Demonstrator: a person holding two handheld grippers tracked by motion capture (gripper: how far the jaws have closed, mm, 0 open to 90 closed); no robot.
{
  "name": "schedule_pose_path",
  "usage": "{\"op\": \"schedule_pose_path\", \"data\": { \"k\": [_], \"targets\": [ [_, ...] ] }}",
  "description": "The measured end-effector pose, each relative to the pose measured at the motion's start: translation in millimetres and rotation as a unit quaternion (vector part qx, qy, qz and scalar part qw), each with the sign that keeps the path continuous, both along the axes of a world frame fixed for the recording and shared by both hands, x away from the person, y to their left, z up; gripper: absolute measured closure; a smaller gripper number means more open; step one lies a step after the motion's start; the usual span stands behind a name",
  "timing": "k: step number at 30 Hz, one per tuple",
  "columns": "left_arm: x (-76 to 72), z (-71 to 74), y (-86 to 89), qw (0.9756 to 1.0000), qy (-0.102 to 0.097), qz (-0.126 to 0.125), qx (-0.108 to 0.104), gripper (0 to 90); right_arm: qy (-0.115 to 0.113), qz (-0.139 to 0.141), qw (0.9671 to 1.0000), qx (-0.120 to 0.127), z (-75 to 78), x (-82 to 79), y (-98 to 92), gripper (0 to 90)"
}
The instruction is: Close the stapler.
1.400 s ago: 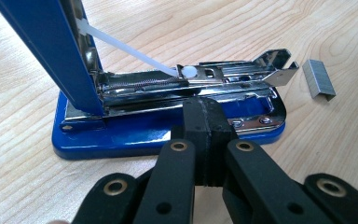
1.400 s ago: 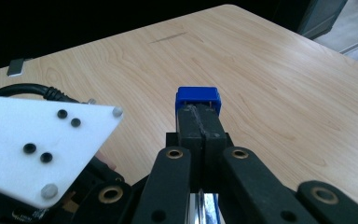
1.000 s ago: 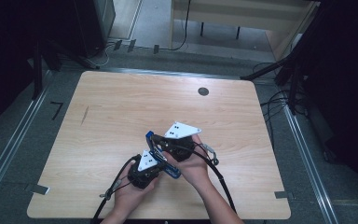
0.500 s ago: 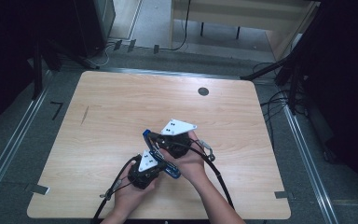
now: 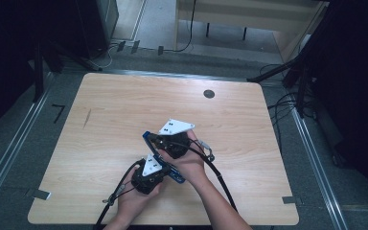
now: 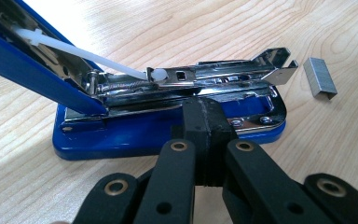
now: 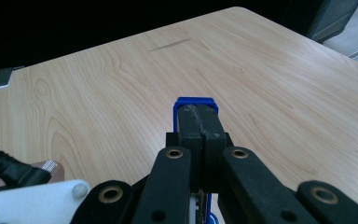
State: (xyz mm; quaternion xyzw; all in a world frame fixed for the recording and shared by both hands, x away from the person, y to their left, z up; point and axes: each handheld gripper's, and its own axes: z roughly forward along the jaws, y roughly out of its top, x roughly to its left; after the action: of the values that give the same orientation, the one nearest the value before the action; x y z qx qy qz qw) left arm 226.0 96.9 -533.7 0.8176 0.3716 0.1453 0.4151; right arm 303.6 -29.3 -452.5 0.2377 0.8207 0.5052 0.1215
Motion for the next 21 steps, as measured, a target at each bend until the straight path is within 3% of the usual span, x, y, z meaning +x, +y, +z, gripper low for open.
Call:
{"op": "schedule_pose_path", "data": {
  "k": [8,21],
  "targets": [
    [-0.1,0.1,0.1,1.0,0.0,0.0,0.001,90.0,0.008,-0.001,0.9999,-0.013,-11.5,4.8,6.8,90.0],
    [-0.3,0.2,0.0,1.0,-0.001,-0.001,0.004,90.0,0.021,0.003,0.9998,-0.003,-19.8,11.5,9.7,90.0]
  ]
}}
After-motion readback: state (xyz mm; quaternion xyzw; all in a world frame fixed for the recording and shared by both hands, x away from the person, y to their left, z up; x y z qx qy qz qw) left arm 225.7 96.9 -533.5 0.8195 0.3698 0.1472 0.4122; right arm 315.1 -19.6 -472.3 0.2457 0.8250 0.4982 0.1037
